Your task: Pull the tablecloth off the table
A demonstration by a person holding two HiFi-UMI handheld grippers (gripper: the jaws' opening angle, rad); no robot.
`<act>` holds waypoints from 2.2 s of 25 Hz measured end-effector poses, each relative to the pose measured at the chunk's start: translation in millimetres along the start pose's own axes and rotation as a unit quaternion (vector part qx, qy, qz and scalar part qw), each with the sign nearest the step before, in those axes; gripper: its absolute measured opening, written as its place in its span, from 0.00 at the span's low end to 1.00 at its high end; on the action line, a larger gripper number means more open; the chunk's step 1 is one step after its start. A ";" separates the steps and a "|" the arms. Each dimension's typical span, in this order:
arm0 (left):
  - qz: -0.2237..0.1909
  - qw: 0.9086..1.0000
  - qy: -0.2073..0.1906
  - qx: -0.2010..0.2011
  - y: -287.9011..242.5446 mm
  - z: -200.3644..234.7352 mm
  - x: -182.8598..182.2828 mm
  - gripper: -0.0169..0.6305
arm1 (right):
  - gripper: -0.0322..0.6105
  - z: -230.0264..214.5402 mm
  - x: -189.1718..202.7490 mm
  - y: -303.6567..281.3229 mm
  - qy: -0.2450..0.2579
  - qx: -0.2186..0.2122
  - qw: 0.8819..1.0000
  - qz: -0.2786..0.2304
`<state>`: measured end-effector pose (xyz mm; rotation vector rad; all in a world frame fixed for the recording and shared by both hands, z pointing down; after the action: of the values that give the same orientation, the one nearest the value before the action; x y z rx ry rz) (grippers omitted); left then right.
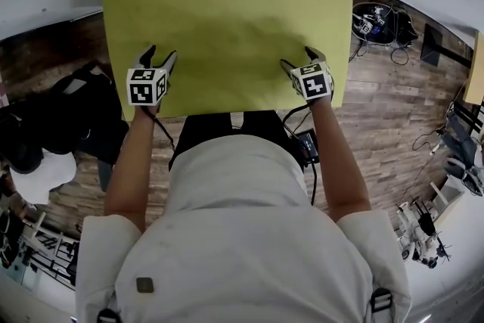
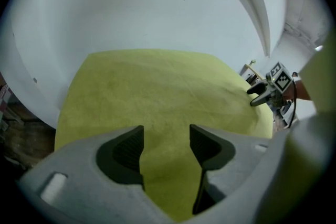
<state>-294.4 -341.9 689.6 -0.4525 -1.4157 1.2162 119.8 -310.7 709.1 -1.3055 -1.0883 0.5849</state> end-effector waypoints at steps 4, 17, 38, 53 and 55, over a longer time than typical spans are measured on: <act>0.024 1.000 0.007 -0.009 -14.4 2.0 11.0 0.48 | 0.64 -1.2 -1.2 -3.1 0.011 0.008 1.000 0.015; 0.007 0.998 -0.026 -0.056 -21.8 -7.1 13.2 0.41 | 0.64 -1.6 -5.0 -4.9 0.013 0.012 1.000 0.017; 0.009 0.998 -0.047 -0.027 -22.0 -18.9 12.9 0.03 | 0.07 37.3 -10.2 -4.6 0.066 -0.011 0.998 -0.005; -0.027 0.999 0.000 0.032 9.4 -17.8 -4.3 0.02 | 0.07 40.6 -20.1 15.4 0.051 -0.004 0.998 -0.033; -0.035 0.998 0.002 0.042 21.5 -18.3 -8.3 0.02 | 0.07 45.2 -22.5 25.7 0.046 -0.004 0.998 -0.046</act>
<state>-283.6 -333.0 663.7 -0.3441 -1.3604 1.2138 76.2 -303.1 673.7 -1.2695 -1.0690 0.4478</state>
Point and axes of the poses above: the fingertips, and each gripper's own axes: y backward along the fingers, z to its left, x out of its underside, the point moved 7 cm from there along y, backward along the fingers
